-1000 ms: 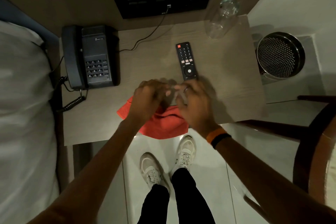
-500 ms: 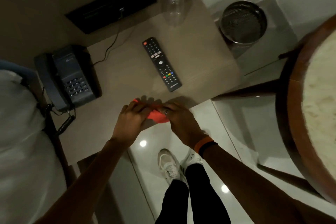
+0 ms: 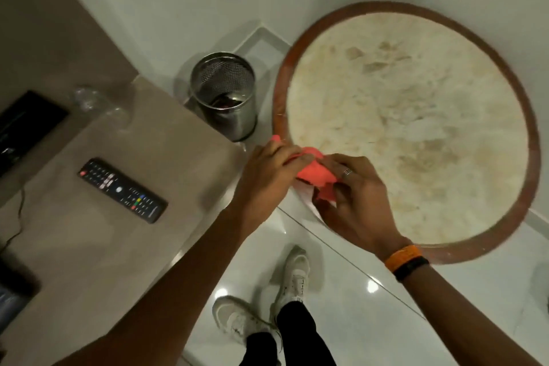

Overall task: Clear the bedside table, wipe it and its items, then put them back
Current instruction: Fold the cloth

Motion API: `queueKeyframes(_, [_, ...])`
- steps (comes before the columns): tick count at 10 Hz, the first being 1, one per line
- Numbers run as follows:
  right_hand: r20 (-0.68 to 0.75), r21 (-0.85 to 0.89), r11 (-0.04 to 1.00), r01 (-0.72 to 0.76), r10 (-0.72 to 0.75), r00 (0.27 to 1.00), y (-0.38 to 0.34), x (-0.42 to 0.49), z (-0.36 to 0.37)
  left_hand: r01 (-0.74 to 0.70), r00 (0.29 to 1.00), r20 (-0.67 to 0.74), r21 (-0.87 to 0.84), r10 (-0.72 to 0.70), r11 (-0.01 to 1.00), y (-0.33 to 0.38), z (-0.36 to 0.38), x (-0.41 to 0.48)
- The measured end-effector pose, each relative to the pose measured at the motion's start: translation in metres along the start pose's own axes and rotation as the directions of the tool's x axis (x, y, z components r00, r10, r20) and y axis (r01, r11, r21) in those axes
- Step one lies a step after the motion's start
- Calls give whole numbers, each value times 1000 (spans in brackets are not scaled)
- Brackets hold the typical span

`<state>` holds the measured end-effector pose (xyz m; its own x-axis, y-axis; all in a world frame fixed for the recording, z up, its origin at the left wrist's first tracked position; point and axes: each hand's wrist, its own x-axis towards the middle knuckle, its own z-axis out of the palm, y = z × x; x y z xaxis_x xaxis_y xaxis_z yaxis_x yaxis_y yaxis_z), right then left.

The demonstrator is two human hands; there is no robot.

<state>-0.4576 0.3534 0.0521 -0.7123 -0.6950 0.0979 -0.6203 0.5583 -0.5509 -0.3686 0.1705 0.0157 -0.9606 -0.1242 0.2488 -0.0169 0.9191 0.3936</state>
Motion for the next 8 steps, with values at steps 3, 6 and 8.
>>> queueKeyframes(3, [-94,-102,946,-307,298,950,71,-23,-43,-138,975,156,-117,156,983,69,50,81])
queueKeyframes(6, [138,-260,946,-194,235,962,79,-28,18,-128,949,314,297,30,946,50,90,65])
queueKeyframes(8, [135,-260,952,-163,203,970,58,5,-22,25,974,210,285,-87,958,63,36,89])
